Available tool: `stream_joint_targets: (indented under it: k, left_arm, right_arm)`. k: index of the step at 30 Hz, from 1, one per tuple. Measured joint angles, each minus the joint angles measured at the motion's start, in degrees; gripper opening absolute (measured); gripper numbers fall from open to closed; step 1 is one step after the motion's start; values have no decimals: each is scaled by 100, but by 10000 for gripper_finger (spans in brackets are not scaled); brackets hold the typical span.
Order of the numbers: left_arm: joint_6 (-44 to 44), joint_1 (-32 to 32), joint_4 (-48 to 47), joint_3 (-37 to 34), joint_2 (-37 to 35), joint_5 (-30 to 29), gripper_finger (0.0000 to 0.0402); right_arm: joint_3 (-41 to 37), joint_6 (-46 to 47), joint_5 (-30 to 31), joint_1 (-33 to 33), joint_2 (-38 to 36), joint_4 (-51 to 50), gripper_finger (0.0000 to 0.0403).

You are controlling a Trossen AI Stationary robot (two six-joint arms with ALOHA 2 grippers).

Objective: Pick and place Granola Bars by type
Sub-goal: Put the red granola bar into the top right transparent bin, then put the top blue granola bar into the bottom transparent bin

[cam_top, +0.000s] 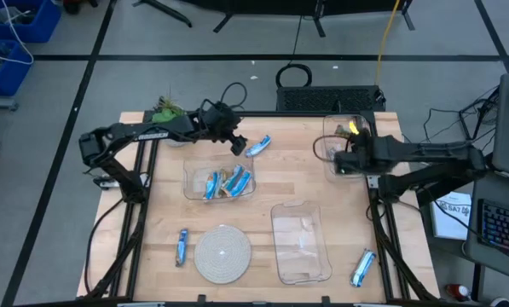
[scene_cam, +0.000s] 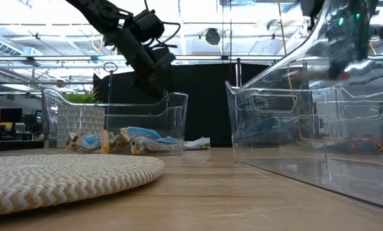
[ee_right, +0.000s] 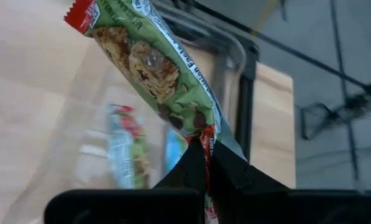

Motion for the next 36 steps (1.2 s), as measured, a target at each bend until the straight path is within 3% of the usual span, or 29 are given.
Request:
stream_joint_targets:
  k: [5, 8, 13, 22, 32, 36]
  left_arm:
    - [1, 92, 82, 0, 394, 256, 335]
    - [-4, 129, 153, 0, 679, 501, 335]
    - [-113, 132, 235, 2, 1046, 462, 335]
    - [-219, 130, 415, 792, 1485, 346, 335]
    - [-155, -10, -744, 2326, 2684, 134, 335]
    - [-115, -120, -813, 2507, 2931, -30, 335]
  right_arm:
    - [-913, -1553, -587, -992, -28, 1843, 0]
    - [-1398, -1858, -1050, -1502, -24, 2625, 3]
    - [-1672, -1660, -1548, -2027, -31, 2567, 46]
    - [-1406, -2287, -2020, -2085, -33, 2683, 142]
    - [-1014, -2360, -2073, -2076, -33, 2728, 159]
    - [-864, -2525, -2060, -2033, -34, 2766, 158]
